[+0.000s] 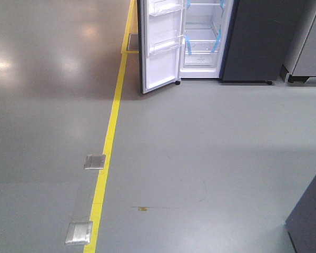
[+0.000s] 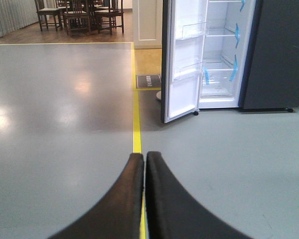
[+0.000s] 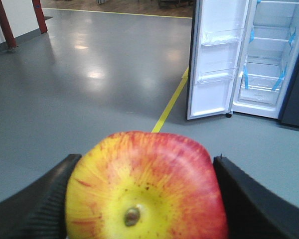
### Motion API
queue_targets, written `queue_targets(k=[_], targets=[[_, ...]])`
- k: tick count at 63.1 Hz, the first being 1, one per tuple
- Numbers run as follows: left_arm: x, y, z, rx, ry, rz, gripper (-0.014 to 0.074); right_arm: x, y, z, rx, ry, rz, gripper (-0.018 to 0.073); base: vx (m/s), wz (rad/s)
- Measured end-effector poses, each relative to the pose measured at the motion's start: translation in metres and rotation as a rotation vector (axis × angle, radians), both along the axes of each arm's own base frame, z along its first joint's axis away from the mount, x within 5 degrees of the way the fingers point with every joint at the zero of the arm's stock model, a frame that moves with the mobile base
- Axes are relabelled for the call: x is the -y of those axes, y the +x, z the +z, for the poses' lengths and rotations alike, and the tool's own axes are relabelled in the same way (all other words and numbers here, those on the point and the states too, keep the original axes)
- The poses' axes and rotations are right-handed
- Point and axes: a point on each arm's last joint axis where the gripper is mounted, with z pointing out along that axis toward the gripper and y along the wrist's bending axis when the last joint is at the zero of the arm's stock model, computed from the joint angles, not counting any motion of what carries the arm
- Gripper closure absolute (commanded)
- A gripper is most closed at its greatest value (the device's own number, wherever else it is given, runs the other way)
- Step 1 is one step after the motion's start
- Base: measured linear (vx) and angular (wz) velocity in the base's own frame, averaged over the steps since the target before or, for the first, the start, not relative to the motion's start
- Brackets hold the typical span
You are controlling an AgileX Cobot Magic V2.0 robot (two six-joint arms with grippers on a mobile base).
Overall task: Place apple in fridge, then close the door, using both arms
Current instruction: 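Drive toward the open white refrigerator carrying the apple, then approach the refrigerator door bins, stopping close to the open door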
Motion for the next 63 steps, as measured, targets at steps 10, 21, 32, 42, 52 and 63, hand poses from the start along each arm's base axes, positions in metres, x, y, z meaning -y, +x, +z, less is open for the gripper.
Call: queue_targets(k=[10, 21, 32, 42, 52, 63], targets=[[0.0, 0.0, 0.0, 0.0, 0.0, 0.0, 0.0603, 0.0, 0.0, -0.0001, -0.001, 0.0, 0.001, 0.0563, 0.29, 0.02], [0.0, 0.0, 0.0, 0.0, 0.0, 0.0, 0.0603, -0.0001, -0.0001, -0.0002, -0.003, 0.0, 0.001, 0.0563, 0.28, 0.02], [0.0, 0.0, 0.0, 0.0, 0.0, 0.0, 0.0603, -0.0001, -0.0001, -0.0002, -0.003, 0.0, 0.001, 0.0563, 0.28, 0.02], [0.0, 0.0, 0.0, 0.0, 0.0, 0.0, 0.0603, -0.0001, -0.0001, -0.0002, -0.003, 0.0, 0.001, 0.0563, 0.27, 0.02], [0.0, 0.0, 0.0, 0.0, 0.0, 0.0, 0.0603, -0.0001, -0.0001, -0.0002, -0.003, 0.0, 0.001, 0.0563, 0.28, 0.03], [0.0, 0.0, 0.0, 0.0, 0.0, 0.0, 0.0603, -0.0002, -0.0001, -0.0003, -0.003, -0.001, 0.002, 0.0563, 0.28, 0.03]])
